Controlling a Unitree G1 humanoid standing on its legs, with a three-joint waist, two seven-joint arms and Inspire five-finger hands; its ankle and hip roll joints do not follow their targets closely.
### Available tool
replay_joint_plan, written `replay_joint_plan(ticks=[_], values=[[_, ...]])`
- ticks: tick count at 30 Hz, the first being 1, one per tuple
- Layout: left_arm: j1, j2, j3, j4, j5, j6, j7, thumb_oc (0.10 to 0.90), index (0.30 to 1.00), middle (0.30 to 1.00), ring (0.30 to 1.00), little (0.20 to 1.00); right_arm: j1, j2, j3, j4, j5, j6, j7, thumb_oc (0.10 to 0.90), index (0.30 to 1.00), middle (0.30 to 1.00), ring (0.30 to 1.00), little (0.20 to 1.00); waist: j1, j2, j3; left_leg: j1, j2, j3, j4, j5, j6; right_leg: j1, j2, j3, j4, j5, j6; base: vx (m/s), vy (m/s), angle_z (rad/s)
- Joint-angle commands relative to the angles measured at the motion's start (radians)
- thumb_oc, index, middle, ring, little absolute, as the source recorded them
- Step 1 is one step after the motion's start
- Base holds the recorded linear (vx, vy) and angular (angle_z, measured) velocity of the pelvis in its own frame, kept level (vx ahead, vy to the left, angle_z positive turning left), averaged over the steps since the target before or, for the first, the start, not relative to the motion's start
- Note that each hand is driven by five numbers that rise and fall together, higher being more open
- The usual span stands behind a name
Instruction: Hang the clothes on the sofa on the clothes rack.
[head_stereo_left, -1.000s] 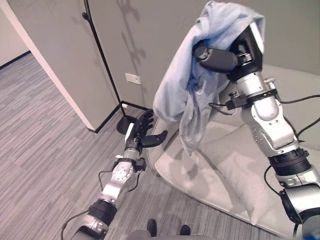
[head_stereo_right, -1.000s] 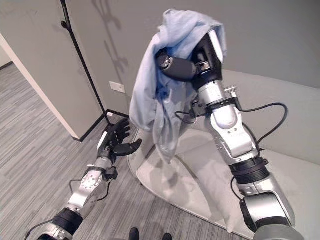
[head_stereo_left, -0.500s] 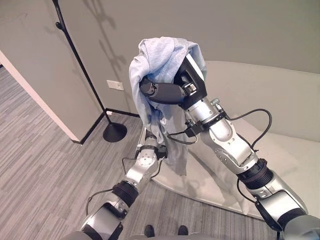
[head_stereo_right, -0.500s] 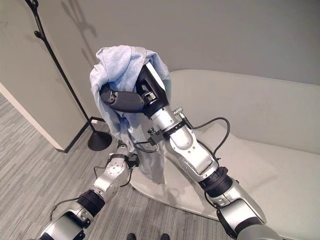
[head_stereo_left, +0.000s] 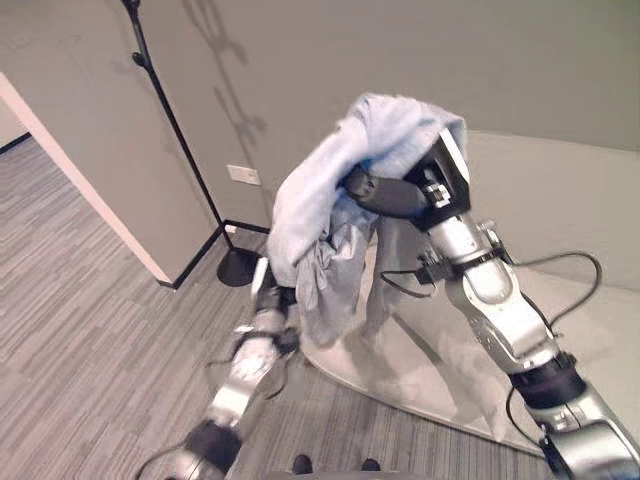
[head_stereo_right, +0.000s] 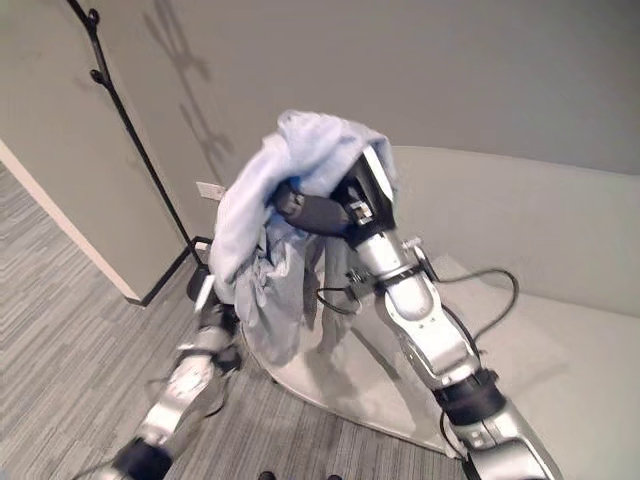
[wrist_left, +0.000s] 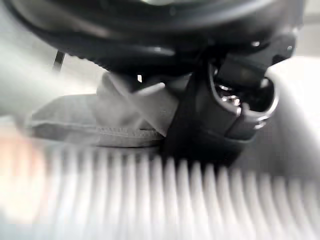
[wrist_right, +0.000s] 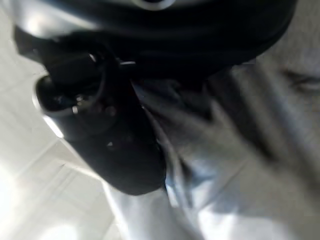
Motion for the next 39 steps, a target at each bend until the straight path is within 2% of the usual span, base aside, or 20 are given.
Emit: replay_joint_plan(ticks=[1,6,8,12,13,14,15,18,20,21,22,23,25,26,28,29,31,36,38,39], values=[[-0.019,0.14,0.21,-0.074,0.082,-0.132,0.064,0.4,0.3,0.3,0.3,0.3,-0.093,0.014,-0.178,-0.108,-0.098,-0.153,-0.022,0.4,0.3,0.3,0.3,0.3,0.083,-0.059,-0.011,-0.12,-0.04,0.002,0.0,-0.003,-0.047,0.012,-0.035,-0.029,0.005,-0.124,0.05,-0.2,-0.005,0.34],[-0.01,0.129,0.342,-0.163,0.17,-0.156,0.138,0.4,0.3,0.3,0.3,0.3,-0.01,0.014,-0.237,-0.131,-0.184,-0.164,-0.046,0.4,0.3,0.3,0.3,0.3,0.094,-0.041,0.023,-0.146,-0.035,-0.011,0.0,0.0,-0.056,-0.027,-0.076,-0.135,0.005,-0.108,0.059,-0.17,0.069,0.71],[-0.014,0.131,0.413,-0.214,0.232,-0.164,0.185,0.4,0.3,0.3,0.3,0.3,0.071,0.028,-0.266,-0.171,-0.201,-0.172,-0.026,0.4,0.3,0.3,0.3,0.3,0.071,-0.042,0.018,-0.066,0.017,0.037,0.004,-0.049,-0.039,-0.028,-0.104,-0.159,0.005,-0.1,0.065,0.0,0.117,1.01],[-0.031,0.144,0.449,-0.246,0.3,-0.17,0.224,0.4,0.3,0.3,0.3,0.3,0.137,0.029,-0.272,-0.201,-0.216,-0.17,0.001,0.4,0.3,0.3,0.3,0.3,0.039,-0.047,0.006,0.019,0.115,0.112,0.065,-0.055,-0.059,-0.02,-0.124,-0.147,0.005,-0.107,0.066,0.05,0.215,0.47],[-0.039,0.16,0.462,-0.254,0.351,-0.176,0.245,0.4,0.3,0.3,0.3,0.3,0.173,0.032,-0.274,-0.214,-0.214,-0.172,0.017,0.4,0.3,0.3,0.3,0.3,0.027,-0.044,-0.007,0.051,0.169,0.123,0.079,-0.009,-0.078,-0.022,-0.142,-0.153,0.005,-0.103,0.074,0.05,0.204,0.19],[-0.039,0.161,0.459,-0.254,0.355,-0.177,0.248,0.4,0.3,0.3,0.3,0.3,0.177,0.032,-0.276,-0.217,-0.213,-0.172,0.019,0.4,0.3,0.3,0.3,0.3,0.026,-0.045,-0.007,0.051,0.169,0.123,0.074,-0.002,-0.079,-0.023,-0.142,-0.157,0.005,-0.101,0.072,-0.01,0.484,0.33],[-0.05,0.169,0.452,-0.254,0.381,-0.179,0.267,0.4,0.3,0.3,0.3,0.3,0.197,0.038,-0.27,-0.225,-0.211,-0.173,0.017,0.4,0.3,0.3,0.3,0.3,0.018,-0.04,-0.016,0.057,0.22,0.107,0.08,0.079,-0.102,-0.029,-0.166,-0.167,0.005,-0.097,0.085,-0.04,0.426,0.25],[-0.052,0.174,0.439,-0.242,0.42,-0.176,0.296,0.4,0.3,0.3,0.3,0.3,0.217,0.043,-0.28,-0.223,-0.234,-0.179,-0.015,0.4,0.3,0.3,0.3,0.3,0.006,-0.037,-0.034,0.052,0.248,0.07,0.041,0.148,-0.129,-0.035,-0.193,-0.184,0.005,-0.089,0.103,-0.04,0.446,0.25],[-0.044,0.185,0.424,-0.248,0.455,-0.168,0.31,0.4,0.3,0.3,0.3,0.3,0.239,0.051,-0.321,-0.226,-0.286,-0.179,-0.076,0.4,0.3,0.3,0.3,0.3,-0.007,-0.02,-0.047,0.026,0.233,0.07,0.02,0.039,-0.111,-0.04,-0.25,-0.186,0.005,-0.034,0.158,-0.01,0.795,0.36],[-0.045,0.185,0.421,-0.248,0.456,-0.168,0.311,0.4,0.3,0.3,0.3,0.3,0.242,0.051,-0.323,-0.227,-0.288,-0.179,-0.078,0.4,0.3,0.3,0.3,0.3,-0.006,-0.022,-0.049,0.023,0.229,0.071,0.024,0.037,-0.106,-0.042,-0.255,-0.19,0.005,-0.031,0.159,0.05,0.844,0.2],[-0.05,0.194,0.396,-0.253,0.449,-0.179,0.295,0.4,0.3,0.3,0.3,0.3,0.29,0.058,-0.384,-0.228,-0.398,-0.16,-0.144,0.4,0.3,0.3,0.3,0.3,-0.025,-0.014,-0.054,0.006,0.189,0.128,0.044,-0.131,-0.078,-0.035,-0.318,-0.202,0.005,0.018,0.194,0.02,0.569,0.25],[-0.051,0.194,0.394,-0.253,0.448,-0.18,0.295,0.4,0.3,0.3,0.3,0.3,0.293,0.059,-0.386,-0.231,-0.401,-0.158,-0.146,0.4,0.3,0.3,0.3,0.3,-0.024,-0.017,-0.055,0.004,0.184,0.13,0.048,-0.135,-0.073,-0.035,-0.324,-0.205,0.005,0.02,0.195,0.04,0.867,0.35],[-0.069,0.23,0.363,-0.24,0.519,-0.182,0.313,0.4,0.3,0.3,0.3,0.3,0.355,0.089,-0.45,-0.25,-0.548,-0.138,-0.227,0.4,0.3,0.3,0.3,0.3,-0.029,-0.03,-0.045,-0.033,0.107,0.119,0.124,-0.232,-0.024,-0.022,-0.4,-0.214,0.005,0.099,0.23,0.01,0.879,0.68],[-0.103,0.259,0.345,-0.249,0.552,-0.181,0.33,0.4,0.3,0.3,0.3,0.3,0.366,0.121,-0.477,-0.241,-0.61,-0.116,-0.284,0.4,0.3,0.3,0.3,0.3,-0.027,-0.03,-0.034,-0.064,0.042,0.094,0.156,-0.271,0.03,-0.017,-0.449,-0.231,0.024,0.154,0.227,-0.02,0.84,0.77],[-0.13,0.267,0.334,-0.247,0.566,-0.174,0.354,0.4,0.3,0.3,0.3,0.3,0.355,0.132,-0.478,-0.23,-0.657,-0.102,-0.322,0.4,0.3,0.3,0.3,0.3,-0.033,-0.038,-0.022,-0.078,0.005,0.08,0.175,-0.286,0.065,-0.03,-0.485,-0.235,0.067,0.169,0.228,-0.01,0.654,0.76],[-0.156,0.273,0.321,-0.243,0.57,-0.167,0.368,0.4,0.3,0.3,0.3,0.3,0.344,0.136,-0.464,-0.216,-0.697,-0.089,-0.354,0.4,0.3,0.3,0.3,0.3,-0.048,-0.035,-0.007,-0.075,-0.02,0.064,0.168,-0.285,0.084,-0.055,-0.482,-0.191,0.117,0.169,0.207,-0.03,0.749,0.58],[-0.187,0.245,0.284,-0.238,0.604,-0.145,0.387,0.4,0.3,0.3,0.3,0.3,0.355,0.156,-0.457,-0.216,-0.705,-0.091,-0.396,0.4,0.3,0.3,0.3,0.3,-0.083,-0.033,0.016,-0.043,-0.05,0.055,0.115,-0.247,0.109,-0.121,-0.371,-0.053,0.232,0.047,0.126,-0.02,0.486,0.47],[-0.18,0.232,0.257,-0.261,0.573,-0.143,0.335,0.4,0.3,0.3,0.3,0.3,0.373,0.133,-0.462,-0.234,-0.719,-0.098,-0.376,0.4,0.3,0.3,0.3,0.3,-0.085,-0.044,0.014,0.006,-0.055,0.083,0.043,-0.221,0.094,-0.172,-0.24,-0.121,0.388,-0.133,0.092,0.08,0.165,0.05],[-0.181,0.223,0.246,-0.267,0.564,-0.144,0.326,0.4,0.3,0.3,0.3,0.3,0.38,0.134,-0.463,-0.226,-0.708,-0.099,-0.371,0.4,0.3,0.3,0.3,0.3,-0.089,-0.054,0.014,0.018,-0.057,0.093,0.025,-0.214,0.086,-0.19,-0.203,-0.119,0.398,-0.155,0.084,0.09,0.074,-0.37],[-0.186,0.202,0.231,-0.262,0.528,-0.142,0.312,0.4,0.3,0.3,0.3,0.3,0.391,0.131,-0.48,-0.218,-0.682,-0.106,-0.37,0.4,0.3,0.3,0.3,0.3,-0.113,-0.079,0.026,0.041,-0.066,0.119,0.009,-0.212,0.078,-0.26,-0.108,-0.07,0.384,-0.148,0.103,0.08,0.056,-0.44]])
